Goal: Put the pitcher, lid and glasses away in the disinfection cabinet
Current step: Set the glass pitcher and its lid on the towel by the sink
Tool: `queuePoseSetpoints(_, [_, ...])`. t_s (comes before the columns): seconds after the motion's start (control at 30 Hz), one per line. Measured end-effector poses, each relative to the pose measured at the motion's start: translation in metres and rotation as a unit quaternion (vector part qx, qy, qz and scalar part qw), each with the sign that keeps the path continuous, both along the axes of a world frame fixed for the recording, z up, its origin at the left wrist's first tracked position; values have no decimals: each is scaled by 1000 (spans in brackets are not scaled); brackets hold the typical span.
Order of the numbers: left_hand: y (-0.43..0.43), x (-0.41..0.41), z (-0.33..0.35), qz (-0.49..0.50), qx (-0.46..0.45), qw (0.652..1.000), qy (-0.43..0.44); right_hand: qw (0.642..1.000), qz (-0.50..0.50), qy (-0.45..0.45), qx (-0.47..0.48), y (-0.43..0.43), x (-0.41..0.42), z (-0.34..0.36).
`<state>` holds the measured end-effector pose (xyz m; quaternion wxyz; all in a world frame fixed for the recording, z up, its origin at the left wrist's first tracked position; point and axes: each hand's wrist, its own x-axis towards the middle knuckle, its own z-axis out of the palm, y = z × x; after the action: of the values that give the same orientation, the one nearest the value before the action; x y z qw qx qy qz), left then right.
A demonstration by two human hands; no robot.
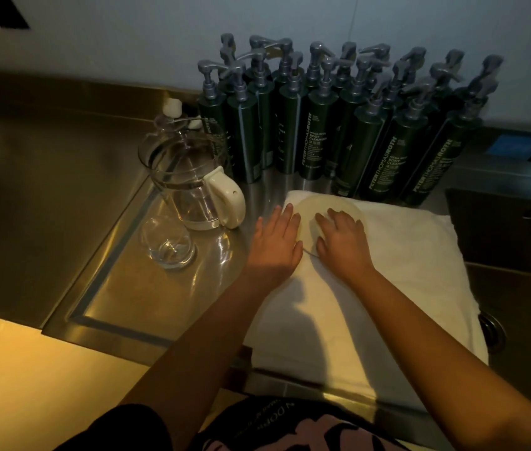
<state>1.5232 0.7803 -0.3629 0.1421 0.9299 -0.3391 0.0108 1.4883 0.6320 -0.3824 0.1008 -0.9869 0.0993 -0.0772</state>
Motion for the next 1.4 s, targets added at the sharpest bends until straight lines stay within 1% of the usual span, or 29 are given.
queuePoseSetpoints(0.13, [5, -10, 10, -13, -64, 998, -2, 1000, -8, -16, -7, 9, -8, 5])
queuePoseSetpoints(0.3, [21, -15, 18, -37, -84, 994, -60, 999, -11, -48, 6, 36, -16, 13])
queuePoseSetpoints(0.4, [36, -14, 21, -50, -81, 992, -85, 998, -12, -68, 4, 53, -17, 17])
queuePoseSetpoints(0.7, [83, -4, 28, -39, -68, 990, -118, 994, -20, -105, -6, 101, -9, 22])
queuePoseSetpoints(0.9, [112, 1, 19, -37, -51, 991, -121, 992, -4, -120, -25, 125, -6, 23])
queuePoseSetpoints(1.1, [132, 9, 17, -20, -73, 991, -114, 992, 18, -127, -24, 144, 1, 25])
queuePoseSetpoints(1.4, [157, 19, 12, 13, -67, 989, -129, 988, 55, -145, -26, 166, 11, 25])
